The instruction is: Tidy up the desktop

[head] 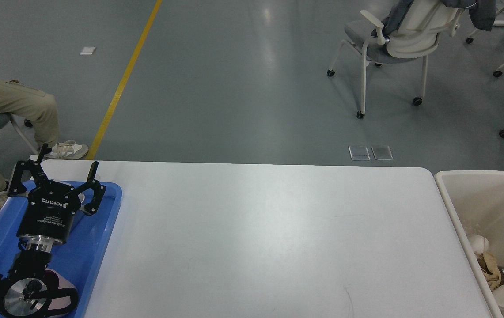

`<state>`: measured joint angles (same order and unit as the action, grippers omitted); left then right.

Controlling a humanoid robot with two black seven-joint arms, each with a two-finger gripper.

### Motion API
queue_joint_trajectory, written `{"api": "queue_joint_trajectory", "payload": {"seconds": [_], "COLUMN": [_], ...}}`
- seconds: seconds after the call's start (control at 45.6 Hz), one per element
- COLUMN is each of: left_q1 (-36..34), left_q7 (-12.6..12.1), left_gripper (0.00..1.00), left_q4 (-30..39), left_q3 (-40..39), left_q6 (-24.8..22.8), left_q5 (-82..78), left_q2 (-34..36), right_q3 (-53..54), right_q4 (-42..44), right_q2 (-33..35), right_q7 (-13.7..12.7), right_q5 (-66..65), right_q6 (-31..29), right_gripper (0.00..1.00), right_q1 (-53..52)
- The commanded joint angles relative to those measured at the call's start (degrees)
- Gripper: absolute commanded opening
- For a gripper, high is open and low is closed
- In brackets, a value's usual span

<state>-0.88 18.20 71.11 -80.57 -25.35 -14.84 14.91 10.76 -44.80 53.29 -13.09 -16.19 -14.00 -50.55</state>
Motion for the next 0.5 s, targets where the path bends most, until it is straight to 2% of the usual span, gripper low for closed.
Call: {"api": "queue_joint_trajectory", "payload": {"seconds": [0.0, 0.153, 0.482], "left_q1": [0.1, 1.1, 1.7], "left_q7": [0.0, 0.0, -0.1], "left_gripper": [0.97, 0.97, 0.97], "left_q4": [0.0, 0.0, -0.2], "left_q3": [-0.4, -0.9, -3.2], "left_q6": [0.0, 0.0, 0.0], "left_q5": [0.0, 0.0, 0.0], "left_q2": [0.5, 0.6, 0.6], "right_q3": [12.2, 25.9, 50.5], "right_q4": [0.1, 0.4, 0.6], "right_q2": [-4.9, -13.5, -32.9], "right_q7": [0.6, 3.6, 14.7], "right_q5": [0.0, -0.1, -0.2], "right_q6": [0.1, -0.1, -0.2], "right_gripper": [1.0, 1.0, 1.0], "right_q1": [-0.5, 1.0, 6.2]}}
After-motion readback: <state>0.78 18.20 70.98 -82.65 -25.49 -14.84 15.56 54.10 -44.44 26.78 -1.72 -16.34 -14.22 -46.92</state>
